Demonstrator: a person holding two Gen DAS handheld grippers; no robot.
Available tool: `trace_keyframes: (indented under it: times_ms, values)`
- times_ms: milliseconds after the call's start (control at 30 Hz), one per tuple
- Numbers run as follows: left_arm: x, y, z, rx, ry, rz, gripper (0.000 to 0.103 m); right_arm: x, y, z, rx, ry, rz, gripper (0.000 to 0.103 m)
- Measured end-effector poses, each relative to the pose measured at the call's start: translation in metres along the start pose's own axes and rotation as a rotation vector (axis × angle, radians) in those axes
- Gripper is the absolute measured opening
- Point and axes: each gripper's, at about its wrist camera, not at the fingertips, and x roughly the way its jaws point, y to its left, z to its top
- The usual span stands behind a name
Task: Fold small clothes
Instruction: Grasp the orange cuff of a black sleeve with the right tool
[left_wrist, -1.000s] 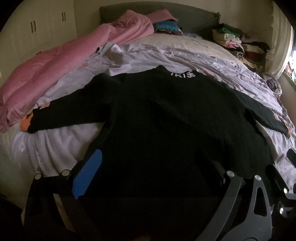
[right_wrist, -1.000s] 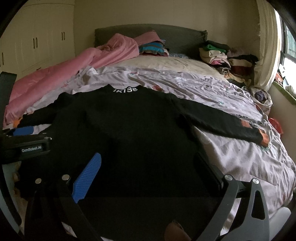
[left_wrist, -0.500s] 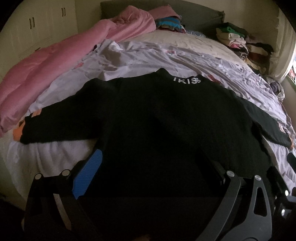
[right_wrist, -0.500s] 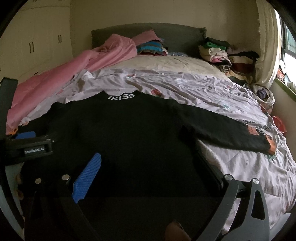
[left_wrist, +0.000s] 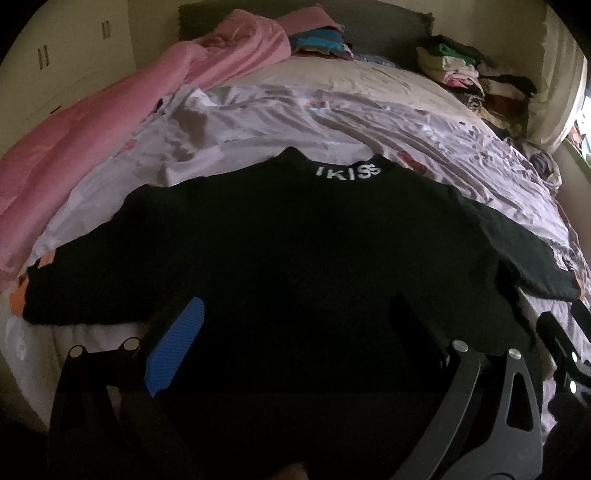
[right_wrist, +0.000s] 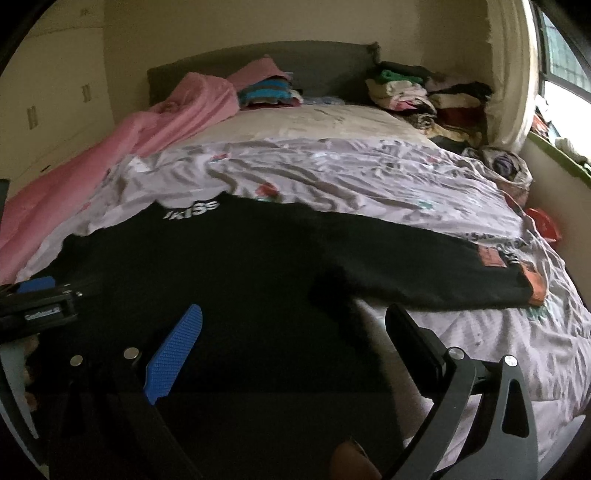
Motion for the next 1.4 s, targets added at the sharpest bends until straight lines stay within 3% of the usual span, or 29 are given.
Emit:
trace_keyframes:
  times_ms: [200,867,1067,1233,1300,1367,1400]
  values:
    - [0.016,-0.015,0.014,0.019,0.028,-0.041,0.094,0.016,-0.035,0.008,0.077,0.010,-0.065,0.099]
    - [0.063,-0.038,0.047,0.058,0.057,-0.040,0.094,0.052,-0.202,0.008,0.456,0.096,-0.297,0.099]
    - [0.078,-0.037,0.046,0.055,0.064,-0.019,0.094,0.074,-0.247,-0.004,0.573,0.162,-0.323,0.099]
    - [0.088,-0.030,0.042,0.042,0.076,-0.007,0.094,0.086,-0.273,-0.011,0.672,0.165,-0.293,0.099]
    - [0.091,-0.026,0.041,0.033,0.073,0.000,0.094,0.087,-0.276,-0.009,0.677,0.146,-0.295,0.094]
    - [0.092,-0.022,0.041,0.018,0.074,0.002,0.094,0.090,-0.279,-0.006,0.671,0.129,-0.315,0.064]
    - [0.092,-0.021,0.041,0.010,0.075,-0.004,0.094,0.092,-0.282,-0.004,0.672,0.124,-0.323,0.058]
